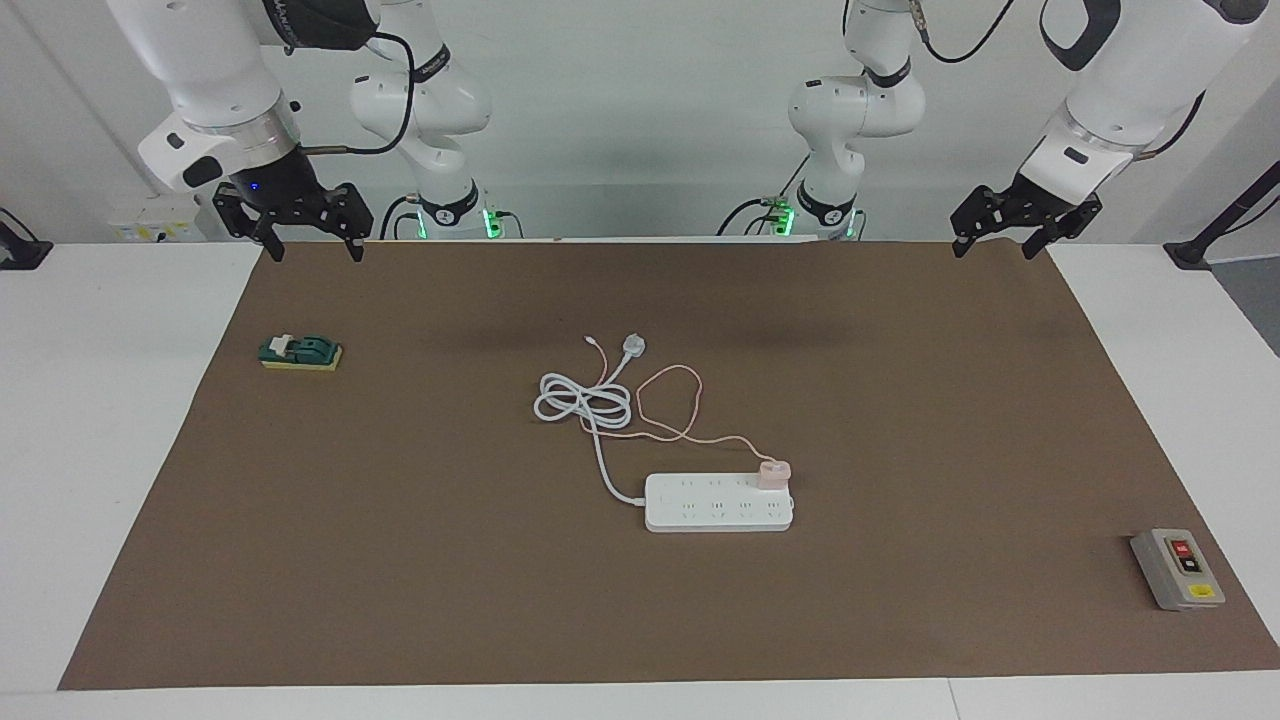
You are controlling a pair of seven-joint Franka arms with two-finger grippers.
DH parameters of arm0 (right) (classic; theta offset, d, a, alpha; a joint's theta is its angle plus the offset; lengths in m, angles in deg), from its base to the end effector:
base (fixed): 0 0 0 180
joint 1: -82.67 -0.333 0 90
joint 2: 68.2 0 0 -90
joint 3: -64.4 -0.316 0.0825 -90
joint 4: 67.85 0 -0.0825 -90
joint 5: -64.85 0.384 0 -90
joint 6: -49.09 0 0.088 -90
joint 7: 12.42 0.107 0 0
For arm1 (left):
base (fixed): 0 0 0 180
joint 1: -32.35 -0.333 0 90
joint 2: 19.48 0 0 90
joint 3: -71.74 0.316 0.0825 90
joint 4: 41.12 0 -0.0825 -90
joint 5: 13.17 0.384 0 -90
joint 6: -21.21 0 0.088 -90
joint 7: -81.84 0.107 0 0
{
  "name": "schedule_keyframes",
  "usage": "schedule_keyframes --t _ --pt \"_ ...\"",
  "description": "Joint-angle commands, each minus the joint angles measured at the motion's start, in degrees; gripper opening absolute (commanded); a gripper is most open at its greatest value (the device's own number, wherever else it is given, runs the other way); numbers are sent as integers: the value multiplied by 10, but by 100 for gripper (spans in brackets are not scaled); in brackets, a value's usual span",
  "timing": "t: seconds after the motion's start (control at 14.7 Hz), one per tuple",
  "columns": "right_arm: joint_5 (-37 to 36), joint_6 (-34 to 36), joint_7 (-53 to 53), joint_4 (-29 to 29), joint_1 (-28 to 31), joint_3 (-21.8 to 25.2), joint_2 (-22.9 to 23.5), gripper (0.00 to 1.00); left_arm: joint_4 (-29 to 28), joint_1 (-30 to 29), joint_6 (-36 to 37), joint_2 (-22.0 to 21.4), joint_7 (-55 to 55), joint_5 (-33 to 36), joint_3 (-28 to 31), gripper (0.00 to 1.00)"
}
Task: Unplug charger and place it aside
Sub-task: 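Move the right gripper toward the white power strip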
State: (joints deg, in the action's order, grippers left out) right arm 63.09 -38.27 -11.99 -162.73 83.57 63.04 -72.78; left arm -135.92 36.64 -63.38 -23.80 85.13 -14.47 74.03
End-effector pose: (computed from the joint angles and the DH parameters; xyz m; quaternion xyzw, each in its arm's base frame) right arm 0.5238 0.0013 0.6237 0.9995 -0.0001 -0.0255 0.0165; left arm 0.5193 -0.0199 0.6181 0.9975 -0.0467 -0.0513 0.0134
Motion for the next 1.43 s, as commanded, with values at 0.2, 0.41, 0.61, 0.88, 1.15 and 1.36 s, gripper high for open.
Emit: schedule_keyframes --t 0.2,0.41,0.61,0.88,1.15,1.36 --pt "-1 5 -17 -3 1 -1 -8 100 -13 3 1 -15 -6 1 2 100" --pt "-1 5 -17 -3 5 -1 -8 100 -13 3 1 -15 -6 1 2 100" --pt "0 11 -17 -3 8 2 -12 100 -13 3 1 -15 -6 1 2 100" --pt "9 5 27 -7 7 2 -12 100 -13 3 1 -15 -6 1 2 100" --pt "68 6 200 -14 1 1 1 100 -13 3 1 -15 -6 1 2 100" --pt "138 1 353 -25 -2 0 20 100 -13 3 1 -15 -6 1 2 100"
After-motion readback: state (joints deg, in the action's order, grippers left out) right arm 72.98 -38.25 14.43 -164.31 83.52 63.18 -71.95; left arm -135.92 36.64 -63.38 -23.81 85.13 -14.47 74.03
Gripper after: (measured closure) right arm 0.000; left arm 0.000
